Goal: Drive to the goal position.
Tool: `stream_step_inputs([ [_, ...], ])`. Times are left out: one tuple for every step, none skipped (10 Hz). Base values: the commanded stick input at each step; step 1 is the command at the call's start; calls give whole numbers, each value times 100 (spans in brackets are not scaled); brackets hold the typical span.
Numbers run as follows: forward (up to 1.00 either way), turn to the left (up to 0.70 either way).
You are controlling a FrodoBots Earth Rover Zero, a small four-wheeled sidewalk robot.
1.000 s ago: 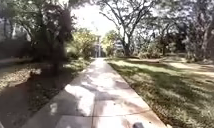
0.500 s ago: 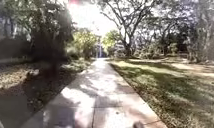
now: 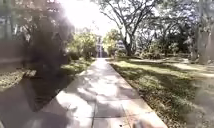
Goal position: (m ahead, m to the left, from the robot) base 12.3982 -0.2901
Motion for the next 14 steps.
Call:
stream_step_inputs([
  [50,0],
  [50,0],
  [50,0],
  [50,0],
  [50,0],
  [50,0],
  [50,0],
  [50,0],
  [50,0],
  [50,0],
  [50,0],
  [50,0],
  [50,0],
  [50,0],
])
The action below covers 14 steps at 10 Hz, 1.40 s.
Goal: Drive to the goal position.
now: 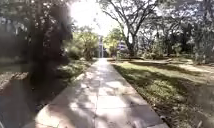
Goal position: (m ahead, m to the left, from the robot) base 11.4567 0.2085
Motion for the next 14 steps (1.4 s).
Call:
stream_step_inputs([
  [50,0],
  [50,0],
  [50,0],
  [50,0],
  [50,0],
  [50,0],
  [50,0],
  [50,0],
  [50,0],
  [50,0],
  [50,0],
  [50,0],
  [50,0],
  [50,0],
])
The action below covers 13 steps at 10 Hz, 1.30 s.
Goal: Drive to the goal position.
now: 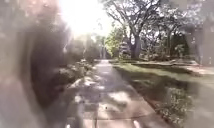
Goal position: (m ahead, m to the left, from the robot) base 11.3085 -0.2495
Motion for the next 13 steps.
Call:
stream_step_inputs([
  [50,0],
  [50,0],
  [50,0],
  [50,0],
  [50,0],
  [50,0],
  [50,0],
  [50,0],
  [50,0],
  [50,0],
  [50,0],
  [50,0],
  [50,0],
])
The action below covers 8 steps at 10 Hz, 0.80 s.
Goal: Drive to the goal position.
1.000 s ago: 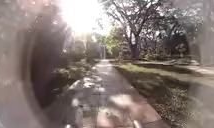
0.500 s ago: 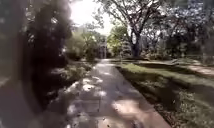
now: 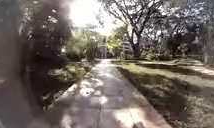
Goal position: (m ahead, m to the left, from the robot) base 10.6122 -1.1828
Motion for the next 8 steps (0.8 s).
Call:
stream_step_inputs([
  [50,0],
  [50,0],
  [50,0],
  [50,0],
  [50,0],
  [50,0],
  [50,0],
  [50,0],
])
